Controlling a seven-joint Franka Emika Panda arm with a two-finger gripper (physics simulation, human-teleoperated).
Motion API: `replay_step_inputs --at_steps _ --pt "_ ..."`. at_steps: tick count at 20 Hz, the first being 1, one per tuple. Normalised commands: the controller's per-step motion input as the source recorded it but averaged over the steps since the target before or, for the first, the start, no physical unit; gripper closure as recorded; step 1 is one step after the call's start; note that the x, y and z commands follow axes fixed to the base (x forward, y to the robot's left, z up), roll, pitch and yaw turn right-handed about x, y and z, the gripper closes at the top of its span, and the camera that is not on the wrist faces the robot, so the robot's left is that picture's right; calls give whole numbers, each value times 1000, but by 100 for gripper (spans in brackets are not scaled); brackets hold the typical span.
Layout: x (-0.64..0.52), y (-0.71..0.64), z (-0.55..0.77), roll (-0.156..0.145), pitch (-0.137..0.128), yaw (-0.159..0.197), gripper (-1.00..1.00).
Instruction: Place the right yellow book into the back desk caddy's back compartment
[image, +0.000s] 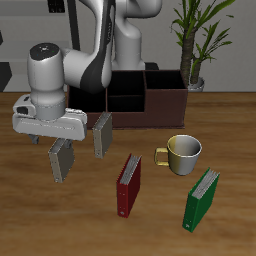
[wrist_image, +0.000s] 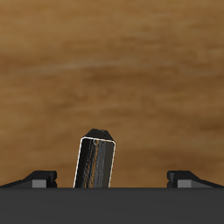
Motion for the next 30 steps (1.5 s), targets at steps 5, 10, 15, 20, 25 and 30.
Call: replay_step_inputs --at_steps 5,10,15,20,25,30 --pt "9 89 -305 11 37 -32 -100" --pt "8 151 -250 26 34 1 100" --pt "30 45 -118 11 23 -15 100" --pt "53 46 249 -7 -22 0 100" --pt "-7 99 728 -13 -67 15 100" --pt "-149 190 980 -21 -97 23 100"
